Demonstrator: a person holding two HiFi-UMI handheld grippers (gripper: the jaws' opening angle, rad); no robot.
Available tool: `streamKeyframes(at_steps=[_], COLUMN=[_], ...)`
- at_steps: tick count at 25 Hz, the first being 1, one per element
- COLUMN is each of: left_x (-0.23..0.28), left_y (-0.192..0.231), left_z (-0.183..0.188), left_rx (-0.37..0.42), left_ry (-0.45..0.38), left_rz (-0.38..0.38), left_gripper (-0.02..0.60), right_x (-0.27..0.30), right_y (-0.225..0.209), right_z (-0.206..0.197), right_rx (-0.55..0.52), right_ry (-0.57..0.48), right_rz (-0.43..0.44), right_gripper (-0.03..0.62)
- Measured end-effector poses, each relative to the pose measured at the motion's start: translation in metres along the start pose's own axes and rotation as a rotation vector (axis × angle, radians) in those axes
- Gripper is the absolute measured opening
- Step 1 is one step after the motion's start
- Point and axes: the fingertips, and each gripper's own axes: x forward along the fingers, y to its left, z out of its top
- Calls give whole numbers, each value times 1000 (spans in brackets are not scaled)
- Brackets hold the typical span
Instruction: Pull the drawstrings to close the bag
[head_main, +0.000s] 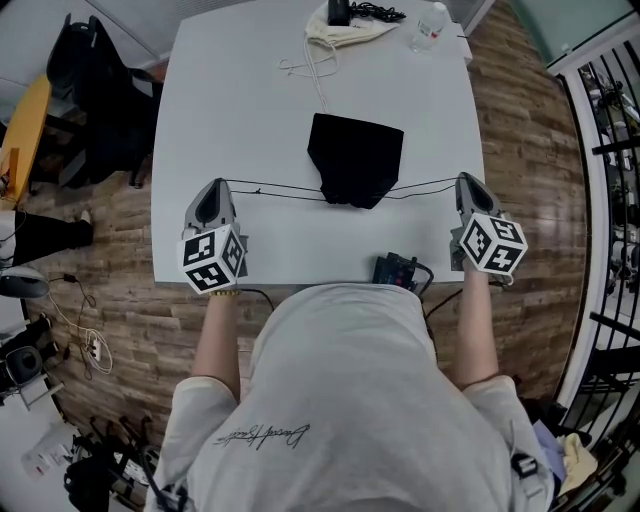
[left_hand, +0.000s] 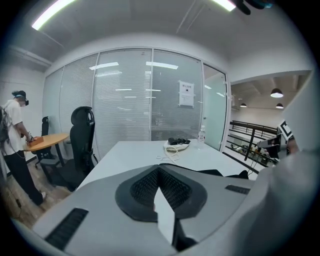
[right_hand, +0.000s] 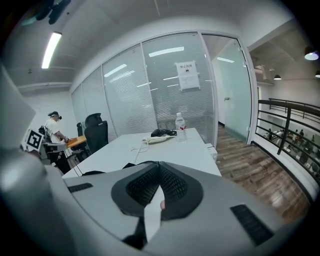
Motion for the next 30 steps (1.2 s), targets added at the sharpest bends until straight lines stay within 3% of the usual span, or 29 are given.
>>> streamKeyframes(at_steps=[3, 8, 17, 30], left_x=[-1, -2, -9, -6], left_y=[-13, -58, -97, -122], left_z=[6, 9, 13, 16], left_rx=[13, 118, 52, 51], left_ry=[-16, -36, -71, -48], left_rz=[-33, -124, -226, -291], left_gripper=[11, 11, 11, 9], right_x=[1, 6, 8, 12], right_y=[15, 61, 116, 142], right_z=[3, 1, -5, 1], right_rx=[-8, -57, -91, -135], right_ry=[-9, -6, 12, 17], right_rz=[34, 155, 279, 333], right_gripper=[25, 25, 25, 25])
